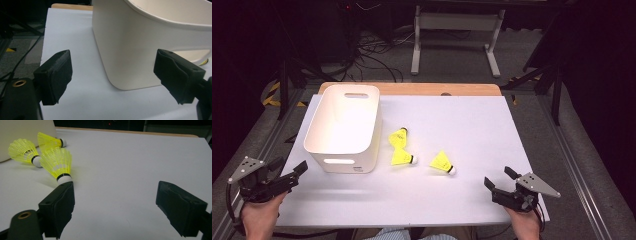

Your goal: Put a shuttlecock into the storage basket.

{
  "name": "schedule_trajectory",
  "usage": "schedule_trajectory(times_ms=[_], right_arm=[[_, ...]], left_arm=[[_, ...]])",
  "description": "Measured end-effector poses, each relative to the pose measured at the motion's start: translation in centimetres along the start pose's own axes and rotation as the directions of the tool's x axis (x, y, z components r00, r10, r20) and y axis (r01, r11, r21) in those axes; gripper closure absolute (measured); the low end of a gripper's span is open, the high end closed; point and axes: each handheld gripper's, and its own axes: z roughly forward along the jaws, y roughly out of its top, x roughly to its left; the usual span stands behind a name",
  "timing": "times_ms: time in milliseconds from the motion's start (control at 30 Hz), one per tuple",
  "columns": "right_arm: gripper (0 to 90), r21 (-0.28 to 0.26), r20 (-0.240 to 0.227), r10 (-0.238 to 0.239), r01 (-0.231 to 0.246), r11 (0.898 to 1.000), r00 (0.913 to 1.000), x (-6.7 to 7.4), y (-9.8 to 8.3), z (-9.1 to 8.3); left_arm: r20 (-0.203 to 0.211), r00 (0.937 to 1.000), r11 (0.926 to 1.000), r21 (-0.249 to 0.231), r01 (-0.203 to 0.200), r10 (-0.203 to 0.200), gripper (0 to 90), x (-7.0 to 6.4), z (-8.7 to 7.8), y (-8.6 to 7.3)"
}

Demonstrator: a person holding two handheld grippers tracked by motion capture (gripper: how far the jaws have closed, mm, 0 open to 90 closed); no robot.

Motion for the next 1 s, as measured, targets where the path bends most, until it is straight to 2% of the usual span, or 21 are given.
schedule_trajectory(times_ms=[167,267,333,467,600,733,933,1000], right_arm=[[15.5,0.0,0.005,0.005,-0.005,1.0,1.0,-0.1,0.0,0.0],[15.5,0.0,0.003,0.005,-0.005,1.0,1.0,-0.1,0.0,0.0],[15.5,0.001,0.003,0.006,-0.006,1.0,1.0,-0.1,0.0,0.0],[15.4,0.001,0.002,0.007,-0.007,1.0,1.0,-0.1,0.0,0.0],[15.4,0.0,0.001,0.008,-0.008,1.0,1.0,0.0,0.0,0.0],[15.4,0.001,0.001,0.009,-0.009,1.0,1.0,-0.1,0.0,0.0],[15.5,0.003,-0.001,0.009,-0.009,1.0,1.0,-0.1,0.0,0.1],[15.5,0.003,-0.003,0.008,-0.008,1.0,1.0,0.0,0.0,0.1]], left_arm=[[-0.024,0.9997,1.0,0.004,0.003,-0.003,16.4,0.6,0.2,0.3],[-0.051,0.9986,0.9998,0.013,-0.017,0.017,16.2,0.8,0.5,0.4],[-0.064,0.9978,0.9997,0.019,-0.014,0.015,16.5,1.0,0.7,0.6],[-0.066,0.9978,0.9997,0.025,0.006,-0.004,17.0,1.4,0.9,0.9],[-0.072,0.9974,0.9991,0.042,0.005,-0.002,18.6,1.7,1.1,1.1],[-0.086,0.9962,0.9975,0.067,0.021,-0.016,22.6,2.1,1.4,1.5],[-0.103,0.9943,0.9967,0.073,0.035,-0.027,23.4,2.2,1.6,2.0],[-0.096,0.9949,0.9962,0.077,0.039,-0.032,23.7,2.3,1.6,2.2]])
